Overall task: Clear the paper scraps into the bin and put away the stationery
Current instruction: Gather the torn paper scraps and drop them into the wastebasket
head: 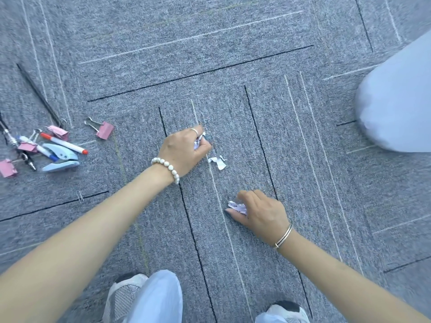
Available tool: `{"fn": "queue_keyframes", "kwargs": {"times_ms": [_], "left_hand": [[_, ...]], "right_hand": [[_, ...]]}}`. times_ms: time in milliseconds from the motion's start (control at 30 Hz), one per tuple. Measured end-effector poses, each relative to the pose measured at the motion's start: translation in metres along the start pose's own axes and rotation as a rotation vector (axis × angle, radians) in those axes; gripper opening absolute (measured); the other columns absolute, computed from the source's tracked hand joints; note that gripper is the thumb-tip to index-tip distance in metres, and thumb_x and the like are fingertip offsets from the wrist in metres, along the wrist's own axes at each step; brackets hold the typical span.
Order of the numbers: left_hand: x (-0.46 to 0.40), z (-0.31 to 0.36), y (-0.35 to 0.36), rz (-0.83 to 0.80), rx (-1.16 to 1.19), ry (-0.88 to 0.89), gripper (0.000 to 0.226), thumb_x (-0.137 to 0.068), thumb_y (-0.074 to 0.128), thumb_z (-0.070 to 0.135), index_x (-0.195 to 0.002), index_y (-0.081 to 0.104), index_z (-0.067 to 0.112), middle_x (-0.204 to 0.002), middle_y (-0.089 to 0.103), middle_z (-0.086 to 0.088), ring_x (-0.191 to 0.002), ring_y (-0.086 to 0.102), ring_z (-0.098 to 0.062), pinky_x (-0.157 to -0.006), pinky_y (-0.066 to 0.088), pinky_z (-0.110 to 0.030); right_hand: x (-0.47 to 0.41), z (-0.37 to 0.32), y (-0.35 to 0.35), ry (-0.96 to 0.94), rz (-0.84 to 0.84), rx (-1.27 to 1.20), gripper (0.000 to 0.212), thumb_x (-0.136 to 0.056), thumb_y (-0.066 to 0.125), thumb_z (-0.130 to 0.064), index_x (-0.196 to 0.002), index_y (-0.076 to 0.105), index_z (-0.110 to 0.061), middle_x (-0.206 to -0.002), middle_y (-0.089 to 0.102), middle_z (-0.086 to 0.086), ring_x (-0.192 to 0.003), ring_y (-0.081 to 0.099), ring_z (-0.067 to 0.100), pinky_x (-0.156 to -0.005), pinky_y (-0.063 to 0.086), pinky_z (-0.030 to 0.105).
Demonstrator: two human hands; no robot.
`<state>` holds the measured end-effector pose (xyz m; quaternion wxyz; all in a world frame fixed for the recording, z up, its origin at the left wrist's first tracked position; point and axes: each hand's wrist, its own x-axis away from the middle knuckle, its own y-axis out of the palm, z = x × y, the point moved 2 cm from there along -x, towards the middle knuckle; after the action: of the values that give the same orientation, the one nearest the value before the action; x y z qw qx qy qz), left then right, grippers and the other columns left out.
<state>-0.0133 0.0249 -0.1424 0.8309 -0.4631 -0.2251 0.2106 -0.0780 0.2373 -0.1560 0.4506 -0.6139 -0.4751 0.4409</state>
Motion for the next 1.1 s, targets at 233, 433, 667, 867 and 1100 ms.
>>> {"fn": "queue_keyframes", "kwargs": {"times_ms": [233, 433, 667, 867, 1100], "left_hand": [[0.003, 0.004, -0.005, 0.016, 0.054, 0.068, 0.031, -0.080, 0.021, 0.034, -0.071, 0.044, 0.014, -0.049, 0.029, 0.013, -0.038, 0.026, -0.002, -0.038, 0.020, -0.013], [0.003, 0.000, -0.004, 0.042, 0.070, 0.035, 0.038, -0.079, 0.021, 0.035, -0.073, 0.049, 0.011, -0.048, 0.031, 0.012, -0.038, 0.028, -0.003, -0.037, 0.020, -0.013], [0.000, 0.002, -0.008, 0.036, 0.061, 0.050, 0.045, -0.080, 0.020, 0.035, -0.078, 0.054, 0.005, -0.048, 0.031, 0.011, -0.038, 0.027, -0.003, -0.037, 0.019, -0.014], [0.004, -0.006, -0.016, 0.064, 0.031, 0.009, 0.030, -0.087, 0.037, 0.023, -0.084, 0.058, 0.003, -0.050, 0.042, 0.004, -0.040, 0.036, -0.011, -0.037, 0.024, -0.015], [0.012, -0.022, -0.018, 0.072, 0.019, -0.010, 0.030, -0.085, 0.031, 0.030, -0.073, 0.051, 0.011, -0.048, 0.032, 0.010, -0.039, 0.029, -0.005, -0.037, 0.020, -0.016]], "right_hand": [[0.001, 0.005, 0.006, -0.112, 0.056, -0.078, 0.030, -0.084, 0.054, -0.046, -0.079, 0.061, -0.017, -0.058, 0.057, -0.006, -0.046, 0.048, 0.009, -0.034, 0.036, 0.020], [-0.003, 0.007, 0.009, -0.164, 0.012, -0.071, 0.032, -0.084, 0.050, -0.045, -0.069, 0.052, -0.017, -0.053, 0.051, -0.006, -0.040, 0.042, 0.007, -0.030, 0.034, 0.019], [-0.014, 0.007, 0.001, 0.031, 0.021, -0.055, 0.036, -0.085, 0.043, -0.040, -0.060, 0.050, -0.015, -0.045, 0.046, -0.008, -0.035, 0.032, 0.004, -0.030, 0.022, 0.013], [-0.075, 0.006, -0.008, -0.006, 0.175, -0.086, 0.036, -0.084, 0.048, -0.039, -0.060, 0.051, -0.014, -0.048, 0.046, -0.005, -0.041, 0.028, 0.006, -0.030, 0.021, 0.017], [-0.096, 0.005, 0.020, -0.083, 0.082, -0.035, 0.030, -0.083, 0.052, -0.043, -0.079, 0.053, -0.013, -0.088, 0.059, 0.007, -0.076, 0.052, 0.023, -0.064, 0.047, 0.033]]}}
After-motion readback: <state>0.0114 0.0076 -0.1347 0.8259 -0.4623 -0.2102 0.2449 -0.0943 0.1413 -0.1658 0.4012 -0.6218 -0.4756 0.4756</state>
